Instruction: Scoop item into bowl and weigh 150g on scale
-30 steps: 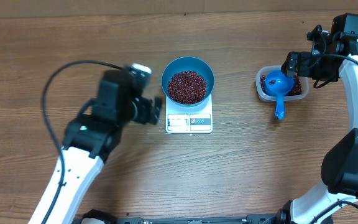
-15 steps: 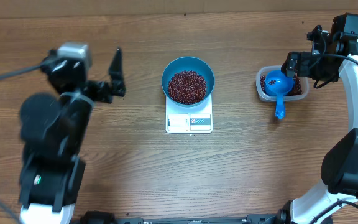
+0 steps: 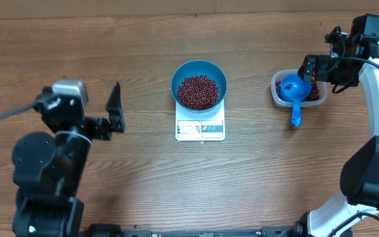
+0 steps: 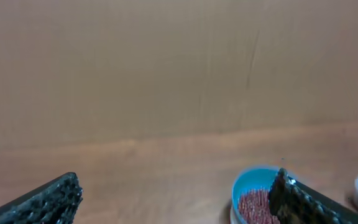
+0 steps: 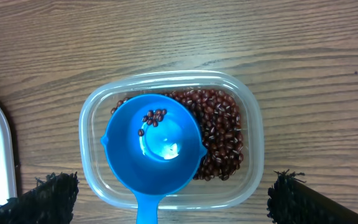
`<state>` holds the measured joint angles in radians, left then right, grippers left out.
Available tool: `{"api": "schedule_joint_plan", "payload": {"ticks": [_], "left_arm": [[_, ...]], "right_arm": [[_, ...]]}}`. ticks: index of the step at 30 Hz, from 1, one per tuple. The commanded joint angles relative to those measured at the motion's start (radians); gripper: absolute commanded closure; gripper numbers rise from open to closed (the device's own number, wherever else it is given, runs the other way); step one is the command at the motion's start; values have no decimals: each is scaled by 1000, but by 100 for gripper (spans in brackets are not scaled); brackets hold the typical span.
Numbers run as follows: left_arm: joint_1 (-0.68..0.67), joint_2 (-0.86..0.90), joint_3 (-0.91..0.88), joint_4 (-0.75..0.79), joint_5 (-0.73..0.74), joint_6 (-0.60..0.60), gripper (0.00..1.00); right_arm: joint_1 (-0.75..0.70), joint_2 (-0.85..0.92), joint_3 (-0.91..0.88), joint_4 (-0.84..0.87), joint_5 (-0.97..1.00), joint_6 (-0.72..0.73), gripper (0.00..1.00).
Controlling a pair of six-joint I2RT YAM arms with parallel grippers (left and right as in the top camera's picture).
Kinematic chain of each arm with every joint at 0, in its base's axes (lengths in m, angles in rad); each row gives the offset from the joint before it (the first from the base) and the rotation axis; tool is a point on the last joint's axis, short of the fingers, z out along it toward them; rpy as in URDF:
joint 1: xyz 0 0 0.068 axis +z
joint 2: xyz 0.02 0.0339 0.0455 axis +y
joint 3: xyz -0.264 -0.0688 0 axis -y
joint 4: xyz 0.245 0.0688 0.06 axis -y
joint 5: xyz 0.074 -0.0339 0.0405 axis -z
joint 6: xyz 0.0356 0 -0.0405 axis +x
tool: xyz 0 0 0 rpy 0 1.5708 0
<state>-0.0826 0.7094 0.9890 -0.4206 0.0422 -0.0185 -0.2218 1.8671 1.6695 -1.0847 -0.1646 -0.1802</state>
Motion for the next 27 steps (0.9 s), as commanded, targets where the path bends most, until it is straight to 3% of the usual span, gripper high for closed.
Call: {"api": "schedule_joint_plan", "payload": {"ticks": [1,14,17,27], "left_arm": [[6,-127,-134,15,18,15,1],[24,-632,-641,536,11,5,0],[44,-710,-687,567,11,-15,0],[58,-706,-737,587,-16,-16,0]], "right_arm": [[0,-21,-3,6,7,0,0],[0,-21,-3,6,7,0,0],[0,-21,-3,6,7,0,0],[0,-21,-3,6,7,0,0]]}}
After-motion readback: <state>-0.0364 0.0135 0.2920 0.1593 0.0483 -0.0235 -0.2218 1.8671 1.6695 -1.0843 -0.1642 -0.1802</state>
